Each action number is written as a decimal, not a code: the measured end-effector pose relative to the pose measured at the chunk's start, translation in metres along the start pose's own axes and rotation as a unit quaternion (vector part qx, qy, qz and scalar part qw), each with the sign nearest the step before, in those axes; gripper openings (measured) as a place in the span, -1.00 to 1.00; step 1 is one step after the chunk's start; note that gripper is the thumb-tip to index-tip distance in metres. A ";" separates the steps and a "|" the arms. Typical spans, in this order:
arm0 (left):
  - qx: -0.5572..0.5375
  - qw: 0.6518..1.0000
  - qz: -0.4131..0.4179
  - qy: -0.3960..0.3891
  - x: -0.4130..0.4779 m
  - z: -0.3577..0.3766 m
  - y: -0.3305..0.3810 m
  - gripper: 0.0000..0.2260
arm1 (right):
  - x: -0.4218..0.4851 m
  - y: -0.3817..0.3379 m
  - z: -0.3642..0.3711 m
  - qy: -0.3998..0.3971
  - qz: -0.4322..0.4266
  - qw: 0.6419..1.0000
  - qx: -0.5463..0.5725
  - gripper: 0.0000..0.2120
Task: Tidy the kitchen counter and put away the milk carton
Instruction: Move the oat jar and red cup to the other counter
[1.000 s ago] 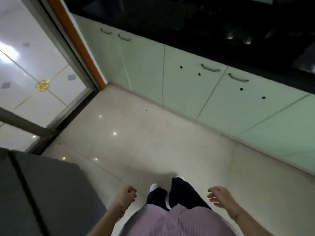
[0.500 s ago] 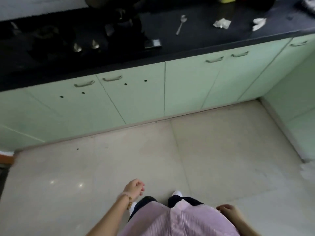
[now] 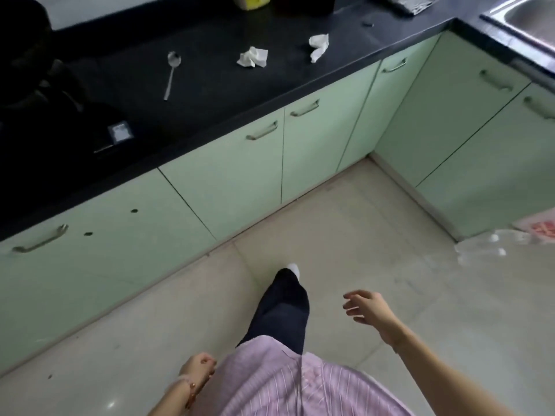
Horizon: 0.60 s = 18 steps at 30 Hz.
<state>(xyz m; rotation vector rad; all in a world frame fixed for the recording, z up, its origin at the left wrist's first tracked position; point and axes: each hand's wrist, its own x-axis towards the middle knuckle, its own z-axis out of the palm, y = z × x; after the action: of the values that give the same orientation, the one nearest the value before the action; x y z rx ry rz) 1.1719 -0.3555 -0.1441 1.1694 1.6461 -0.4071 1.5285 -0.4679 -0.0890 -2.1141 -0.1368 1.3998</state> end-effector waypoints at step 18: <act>-0.006 0.976 0.217 -0.007 0.091 -0.062 0.467 -0.76 | 0.164 -0.176 -0.117 0.050 0.103 0.993 0.001 -0.81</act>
<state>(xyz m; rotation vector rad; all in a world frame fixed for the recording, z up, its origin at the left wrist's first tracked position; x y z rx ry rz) 1.5317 -0.0463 -0.0724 1.4691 1.3277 -0.1260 1.7432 -0.3081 -0.0975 -2.2432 0.1267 1.4042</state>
